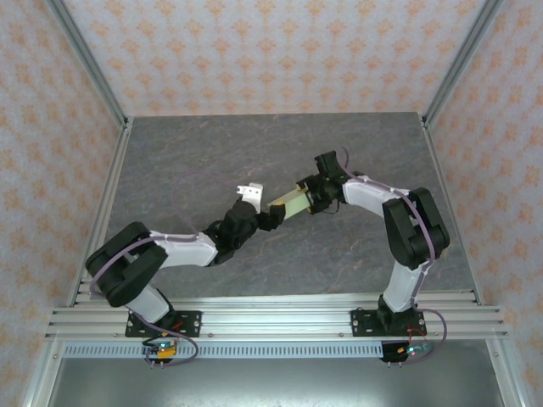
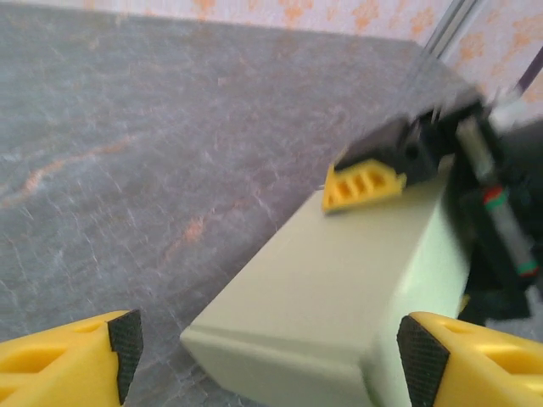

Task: Fold the paper box

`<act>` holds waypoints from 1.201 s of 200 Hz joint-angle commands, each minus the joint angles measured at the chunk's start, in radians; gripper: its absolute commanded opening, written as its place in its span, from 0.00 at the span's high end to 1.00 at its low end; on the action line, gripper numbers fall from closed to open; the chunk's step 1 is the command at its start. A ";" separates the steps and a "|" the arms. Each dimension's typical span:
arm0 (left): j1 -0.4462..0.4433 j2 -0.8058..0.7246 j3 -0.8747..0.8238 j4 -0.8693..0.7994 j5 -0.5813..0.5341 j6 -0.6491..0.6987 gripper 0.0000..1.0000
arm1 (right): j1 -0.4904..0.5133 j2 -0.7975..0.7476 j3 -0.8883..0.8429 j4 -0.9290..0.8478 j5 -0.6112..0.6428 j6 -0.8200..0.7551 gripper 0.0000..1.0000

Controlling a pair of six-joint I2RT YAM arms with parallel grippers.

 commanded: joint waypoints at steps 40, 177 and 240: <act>0.109 -0.318 -0.050 -0.045 -0.062 0.075 0.13 | 0.004 -0.117 -0.272 0.465 -0.029 0.233 0.23; 0.427 -0.354 0.079 -0.914 -0.419 -0.334 0.02 | 0.104 -0.178 -0.283 0.299 0.087 0.307 0.13; 0.440 -0.369 0.101 -0.895 -0.484 -0.173 0.00 | 0.199 0.208 -0.236 1.501 0.414 0.757 0.00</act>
